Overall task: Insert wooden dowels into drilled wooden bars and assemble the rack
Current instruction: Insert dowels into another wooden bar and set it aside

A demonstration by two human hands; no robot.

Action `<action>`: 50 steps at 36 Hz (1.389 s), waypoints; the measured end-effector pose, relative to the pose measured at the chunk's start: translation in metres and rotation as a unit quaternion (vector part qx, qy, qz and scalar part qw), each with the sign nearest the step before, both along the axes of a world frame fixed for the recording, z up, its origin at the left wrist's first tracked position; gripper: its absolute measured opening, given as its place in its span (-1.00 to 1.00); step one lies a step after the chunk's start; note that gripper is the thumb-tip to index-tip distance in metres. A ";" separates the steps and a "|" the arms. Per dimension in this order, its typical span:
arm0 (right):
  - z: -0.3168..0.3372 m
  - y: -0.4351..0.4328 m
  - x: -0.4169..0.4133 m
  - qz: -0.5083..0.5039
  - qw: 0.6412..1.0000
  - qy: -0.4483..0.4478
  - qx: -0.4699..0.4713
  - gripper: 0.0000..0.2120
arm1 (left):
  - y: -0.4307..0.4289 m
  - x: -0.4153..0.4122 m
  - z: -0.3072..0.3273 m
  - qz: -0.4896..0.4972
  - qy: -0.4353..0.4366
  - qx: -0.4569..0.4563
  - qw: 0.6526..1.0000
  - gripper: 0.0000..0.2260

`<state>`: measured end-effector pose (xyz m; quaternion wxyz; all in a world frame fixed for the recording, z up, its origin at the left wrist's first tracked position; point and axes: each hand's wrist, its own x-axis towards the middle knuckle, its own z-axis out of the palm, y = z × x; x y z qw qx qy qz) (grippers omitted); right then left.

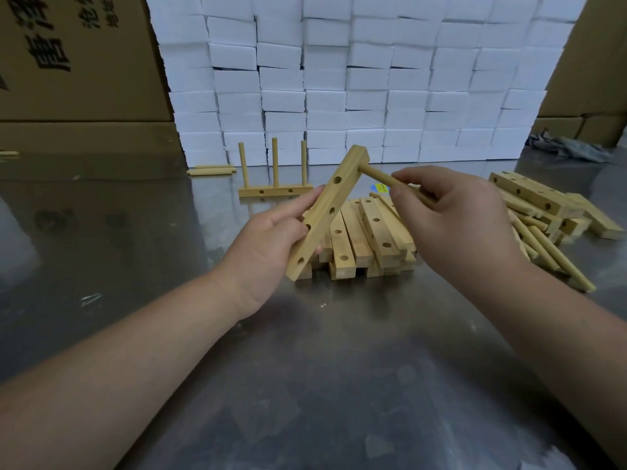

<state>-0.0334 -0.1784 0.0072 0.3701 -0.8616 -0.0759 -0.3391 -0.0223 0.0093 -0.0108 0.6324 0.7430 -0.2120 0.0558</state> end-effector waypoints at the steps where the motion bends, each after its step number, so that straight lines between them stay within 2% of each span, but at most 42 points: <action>1: 0.000 0.000 0.000 0.003 1.000 0.000 -0.002 -0.83 | 0.001 0.000 0.000 -0.010 0.001 0.002 1.000 -0.53; 7: 0.000 0.000 0.000 0.012 1.000 -0.010 -0.003 -0.87 | 0.004 0.004 -0.003 -0.046 -0.007 0.033 0.998 -0.67; 12: 0.002 -0.001 -0.001 0.036 0.999 -0.013 -0.006 -0.86 | 0.005 0.004 0.000 -0.044 0.024 -0.005 0.999 -0.64; 16: 0.001 0.001 -0.003 0.051 0.998 0.000 -0.032 -0.86 | 0.004 0.003 0.000 -0.044 0.032 0.010 0.998 -0.67; 25: 0.002 0.003 -0.005 0.043 0.993 -0.047 -0.104 -0.85 | 0.003 0.005 -0.003 -0.023 -0.018 0.017 0.999 -0.72; 30: 0.002 0.002 -0.007 0.056 0.991 -0.062 -0.100 -0.85 | 0.005 0.006 -0.003 -0.007 -0.063 0.042 0.997 -0.64; 37: 0.001 0.003 -0.007 0.085 0.996 -0.017 -0.036 -0.82 | 0.009 0.008 -0.002 0.006 -0.102 0.090 0.991 -0.58; 40: 0.002 0.005 -0.007 0.138 0.988 -0.012 0.073 -0.81 | 0.007 0.007 -0.004 0.017 -0.103 0.080 0.991 -0.60; 43: 0.004 0.007 -0.009 0.188 0.966 -0.005 0.178 -0.76 | 0.006 0.006 -0.008 0.023 -0.094 0.084 0.992 -0.62; 45: 0.005 0.009 -0.009 0.225 0.947 -0.007 0.228 -0.81 | 0.005 0.006 -0.010 0.016 -0.083 0.089 0.992 -0.62; 47: 0.004 0.009 -0.007 0.246 0.939 -0.023 0.239 -0.86 | 0.002 0.005 -0.012 0.009 -0.066 0.080 0.995 -0.61; 50: 0.002 0.009 -0.006 0.219 0.952 -0.057 0.208 -0.85 | 0.000 0.004 -0.011 0.014 -0.055 0.053 0.997 -0.63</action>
